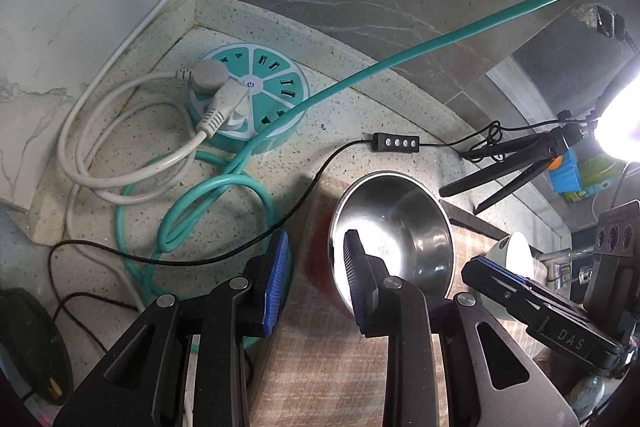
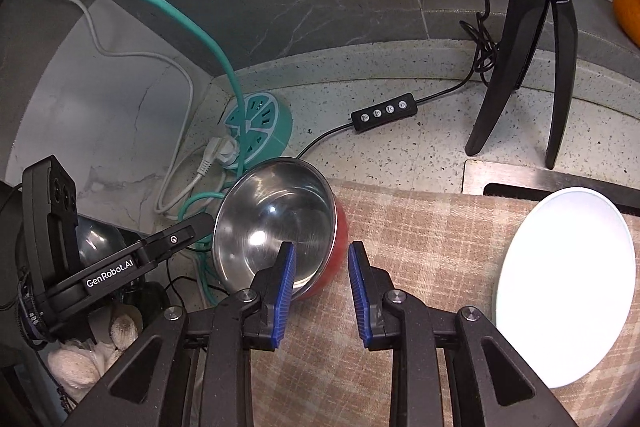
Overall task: Organize plates and bowls
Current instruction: 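Move the left gripper to the red-exterior steel bowl, straddling its rim, then close the left gripper on the red-exterior steel bowl rim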
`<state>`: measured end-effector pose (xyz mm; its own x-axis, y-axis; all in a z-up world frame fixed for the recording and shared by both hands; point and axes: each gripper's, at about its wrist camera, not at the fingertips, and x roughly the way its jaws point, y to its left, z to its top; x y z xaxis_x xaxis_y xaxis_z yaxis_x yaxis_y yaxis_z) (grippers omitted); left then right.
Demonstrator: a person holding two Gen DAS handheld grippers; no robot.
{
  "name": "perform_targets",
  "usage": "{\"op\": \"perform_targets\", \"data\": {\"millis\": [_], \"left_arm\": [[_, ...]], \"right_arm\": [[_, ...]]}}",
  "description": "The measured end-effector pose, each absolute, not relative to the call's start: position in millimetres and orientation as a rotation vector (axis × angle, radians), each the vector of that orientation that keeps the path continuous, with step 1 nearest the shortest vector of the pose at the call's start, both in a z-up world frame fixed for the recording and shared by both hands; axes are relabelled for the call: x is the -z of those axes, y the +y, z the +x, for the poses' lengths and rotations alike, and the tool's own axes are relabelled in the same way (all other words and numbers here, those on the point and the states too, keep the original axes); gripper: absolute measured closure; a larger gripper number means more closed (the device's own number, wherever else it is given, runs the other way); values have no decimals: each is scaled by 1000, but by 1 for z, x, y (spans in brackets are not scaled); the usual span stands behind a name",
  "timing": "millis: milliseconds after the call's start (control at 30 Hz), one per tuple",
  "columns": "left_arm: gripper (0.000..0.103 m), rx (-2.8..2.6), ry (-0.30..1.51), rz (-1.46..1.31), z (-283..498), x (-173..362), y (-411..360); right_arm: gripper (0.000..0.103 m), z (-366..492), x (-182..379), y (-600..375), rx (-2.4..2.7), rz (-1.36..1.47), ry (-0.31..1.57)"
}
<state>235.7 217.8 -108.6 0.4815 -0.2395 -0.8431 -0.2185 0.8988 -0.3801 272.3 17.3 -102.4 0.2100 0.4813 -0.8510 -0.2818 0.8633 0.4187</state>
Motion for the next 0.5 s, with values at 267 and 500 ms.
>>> {"op": "perform_targets", "data": {"millis": [267, 500], "left_arm": [[76, 8, 1082, -472, 240, 111, 218], [87, 12, 1089, -459, 243, 115, 213]], "right_arm": [[79, 276, 109, 21, -528, 171, 1262], [79, 280, 118, 29, -530, 160, 1288]]}}
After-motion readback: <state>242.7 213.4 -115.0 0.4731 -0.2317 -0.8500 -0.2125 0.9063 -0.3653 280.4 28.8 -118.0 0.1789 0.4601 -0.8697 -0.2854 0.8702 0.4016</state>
